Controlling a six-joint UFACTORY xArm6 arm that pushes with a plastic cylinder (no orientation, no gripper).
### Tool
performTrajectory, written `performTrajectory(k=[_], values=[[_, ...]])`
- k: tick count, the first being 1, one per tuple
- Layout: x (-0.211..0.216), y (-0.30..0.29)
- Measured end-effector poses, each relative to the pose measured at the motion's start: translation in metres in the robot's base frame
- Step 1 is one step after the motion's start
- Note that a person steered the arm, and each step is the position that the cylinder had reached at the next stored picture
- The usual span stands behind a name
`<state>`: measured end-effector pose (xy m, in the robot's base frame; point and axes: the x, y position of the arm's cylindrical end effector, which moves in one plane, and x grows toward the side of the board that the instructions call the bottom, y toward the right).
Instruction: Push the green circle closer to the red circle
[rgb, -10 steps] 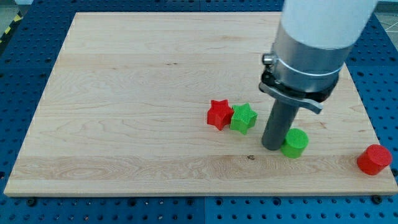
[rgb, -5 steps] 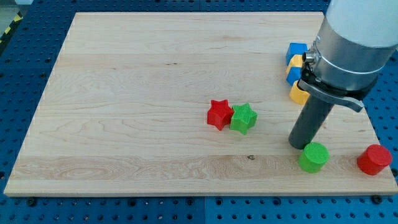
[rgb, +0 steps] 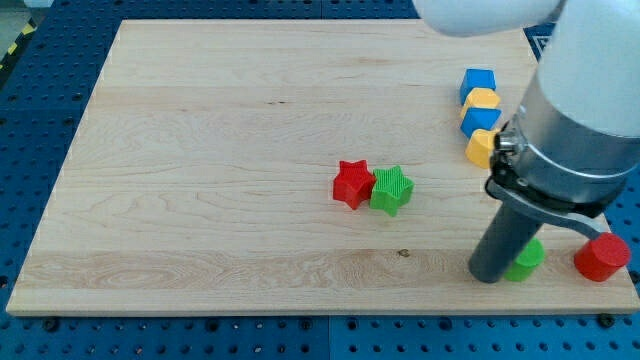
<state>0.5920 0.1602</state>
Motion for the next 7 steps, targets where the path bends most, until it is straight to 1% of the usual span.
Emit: performTrajectory(k=[2,3,4,5,6,7], values=[[0.000,0.026],[-0.001,0.010],[-0.018,-0.004],[-0.031,0.012],[-0.032,0.035],[-0.032,0.040]])
